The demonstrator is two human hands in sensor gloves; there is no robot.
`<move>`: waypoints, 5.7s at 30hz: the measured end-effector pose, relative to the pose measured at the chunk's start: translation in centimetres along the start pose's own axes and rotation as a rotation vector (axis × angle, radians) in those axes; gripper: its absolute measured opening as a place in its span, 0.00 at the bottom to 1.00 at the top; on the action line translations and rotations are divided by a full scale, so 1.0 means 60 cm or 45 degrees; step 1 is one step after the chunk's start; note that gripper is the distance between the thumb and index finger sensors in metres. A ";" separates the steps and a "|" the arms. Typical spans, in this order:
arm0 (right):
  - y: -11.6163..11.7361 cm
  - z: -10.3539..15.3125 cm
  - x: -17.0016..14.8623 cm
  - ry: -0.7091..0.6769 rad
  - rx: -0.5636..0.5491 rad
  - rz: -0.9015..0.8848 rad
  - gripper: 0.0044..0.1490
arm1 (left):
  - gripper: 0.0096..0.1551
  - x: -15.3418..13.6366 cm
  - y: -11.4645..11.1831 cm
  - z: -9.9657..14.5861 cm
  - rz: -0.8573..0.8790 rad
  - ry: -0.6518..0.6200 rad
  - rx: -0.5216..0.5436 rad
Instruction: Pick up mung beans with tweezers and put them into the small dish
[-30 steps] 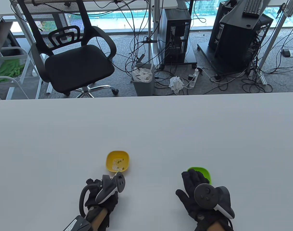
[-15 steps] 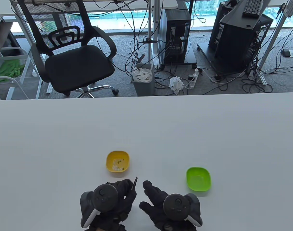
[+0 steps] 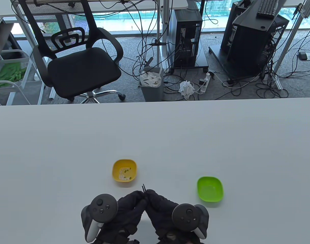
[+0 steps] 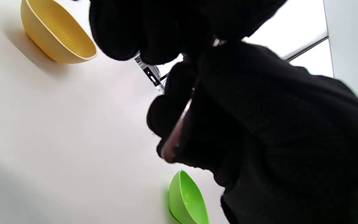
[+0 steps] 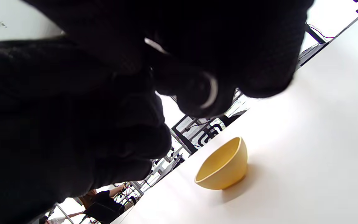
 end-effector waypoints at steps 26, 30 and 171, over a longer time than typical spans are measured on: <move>-0.075 0.025 -0.093 0.185 0.091 0.101 0.32 | 0.78 -0.191 0.015 -0.296 -0.795 0.022 -0.721; -0.073 0.024 -0.095 0.190 0.102 0.099 0.32 | 0.78 -0.199 0.007 -0.304 -0.730 0.022 -0.743; -0.112 -0.030 0.021 0.362 -0.074 0.628 0.22 | 0.77 -0.066 -0.053 -0.085 -0.261 -0.228 -0.224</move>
Point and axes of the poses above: the tracker on the back of each hand, its own x axis roughly to the thumb side, its own z axis roughly from the fingertips to the wrist, y = z × x, the point moved 1 cm from there along -z, roughly from the wrist to the fingertips, and after that the axes turned 12 degrees about x, right-handed, at the moved point
